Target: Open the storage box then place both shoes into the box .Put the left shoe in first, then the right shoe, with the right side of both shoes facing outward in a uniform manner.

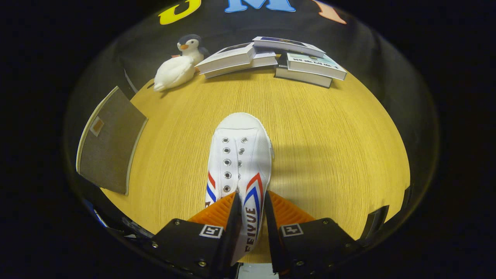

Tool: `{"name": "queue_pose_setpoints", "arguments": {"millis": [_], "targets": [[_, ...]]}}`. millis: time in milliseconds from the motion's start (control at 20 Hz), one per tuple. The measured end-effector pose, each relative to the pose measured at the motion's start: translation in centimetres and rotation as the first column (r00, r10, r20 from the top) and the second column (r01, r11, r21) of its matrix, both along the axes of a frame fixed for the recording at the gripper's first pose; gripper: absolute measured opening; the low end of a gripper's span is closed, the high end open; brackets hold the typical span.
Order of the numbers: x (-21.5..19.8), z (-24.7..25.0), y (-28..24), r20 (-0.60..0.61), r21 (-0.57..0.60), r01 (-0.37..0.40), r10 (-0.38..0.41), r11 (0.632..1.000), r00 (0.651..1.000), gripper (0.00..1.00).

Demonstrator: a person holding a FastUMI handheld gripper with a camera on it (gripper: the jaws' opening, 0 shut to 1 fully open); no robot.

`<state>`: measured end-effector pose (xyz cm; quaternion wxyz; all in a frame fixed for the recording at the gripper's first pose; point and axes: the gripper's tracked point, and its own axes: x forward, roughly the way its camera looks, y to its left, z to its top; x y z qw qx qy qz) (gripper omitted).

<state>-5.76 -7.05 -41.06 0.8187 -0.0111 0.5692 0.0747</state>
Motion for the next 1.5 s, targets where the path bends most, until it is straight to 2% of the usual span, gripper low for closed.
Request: {"name": "queue_pose_setpoints", "arguments": {"millis": [50, 150, 500, 650, 700, 800, 900, 1000, 1200, 1500], "targets": [[0.4, -0.2, -0.9, 0.028, -0.047, 0.02, -0.019, 0.999, 0.999, 0.4], [0.3, 0.2, -0.7, 0.049, -0.032, 0.094, -0.093, 0.995, 0.995, 0.07], [0.5, 2.3, 1.1, 0.04, 0.093, 0.23, -0.235, 0.969, 0.971, 0.07], [1.1, 4.0, 1.3, 0.072, 0.113, 0.249, -0.258, 0.962, 0.963, 0.07], [1.5, 4.1, 1.3, 0.089, 0.112, 0.255, -0.265, 0.961, 0.96, 0.0], [0.8, 4.4, 1.9, 0.076, 0.116, 0.248, -0.258, 0.962, 0.963, 0.0], [1.0, 5.2, 2.8, 0.07, 0.164, 0.286, -0.301, 0.944, 0.951, 0.0], [1.1, 6.5, 4.0, 0.063, 0.212, 0.289, -0.309, 0.933, 0.949, 0.0], [2.4, 9.5, 6.0, 0.113, 0.246, 0.25, -0.284, 0.937, 0.952, 0.0], [3.7, 13.4, 10.6, 0.125, 0.347, 0.217, -0.274, 0.912, 0.954, 0.0]]}}
